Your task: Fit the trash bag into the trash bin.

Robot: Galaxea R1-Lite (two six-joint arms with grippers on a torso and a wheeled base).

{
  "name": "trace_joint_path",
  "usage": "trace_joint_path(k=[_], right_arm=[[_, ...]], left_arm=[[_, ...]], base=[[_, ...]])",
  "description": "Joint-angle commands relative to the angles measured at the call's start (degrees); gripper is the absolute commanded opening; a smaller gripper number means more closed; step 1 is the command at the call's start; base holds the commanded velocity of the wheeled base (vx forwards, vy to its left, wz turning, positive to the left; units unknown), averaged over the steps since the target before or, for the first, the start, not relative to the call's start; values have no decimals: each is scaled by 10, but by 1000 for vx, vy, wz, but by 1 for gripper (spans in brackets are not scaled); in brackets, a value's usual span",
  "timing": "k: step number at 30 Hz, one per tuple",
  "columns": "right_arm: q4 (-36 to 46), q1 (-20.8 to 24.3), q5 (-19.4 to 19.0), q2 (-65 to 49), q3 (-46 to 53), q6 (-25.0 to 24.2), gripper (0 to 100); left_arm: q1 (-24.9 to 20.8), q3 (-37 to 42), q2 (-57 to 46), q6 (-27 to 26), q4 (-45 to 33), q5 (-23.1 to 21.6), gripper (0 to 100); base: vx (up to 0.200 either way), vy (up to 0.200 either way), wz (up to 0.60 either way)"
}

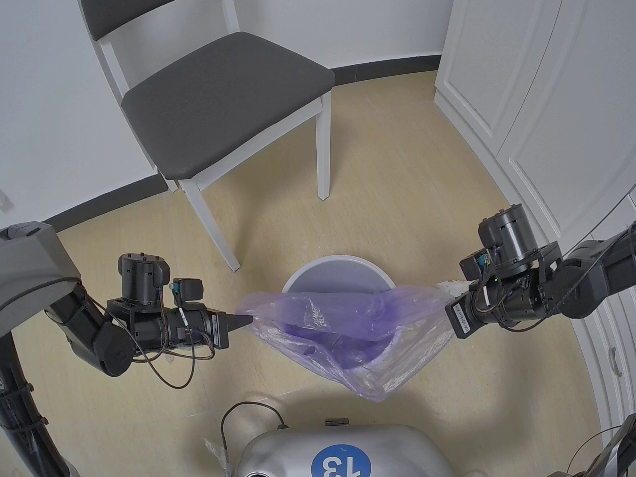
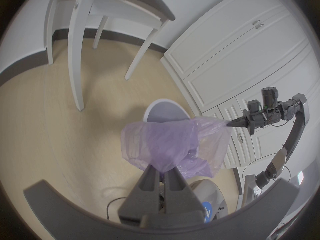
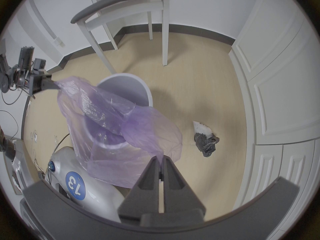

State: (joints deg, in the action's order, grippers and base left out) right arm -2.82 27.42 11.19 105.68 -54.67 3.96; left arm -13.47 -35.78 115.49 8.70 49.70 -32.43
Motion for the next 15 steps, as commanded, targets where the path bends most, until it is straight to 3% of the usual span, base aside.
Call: trace_joint_path(k=[1,9,15], right_arm=[[-3,3,7,32,6,-2,0],[-67,-6,16,51,44,-5,0],[-142,-10,13,39,123,31,0]], left_arm=[[2,16,27,-3,52,-1,0],[5,41,151,-3,254,-1,0],[26,34,197,-4,305,-1,0]], base=[[0,0,0],[0,0,0],[0,0,0]])
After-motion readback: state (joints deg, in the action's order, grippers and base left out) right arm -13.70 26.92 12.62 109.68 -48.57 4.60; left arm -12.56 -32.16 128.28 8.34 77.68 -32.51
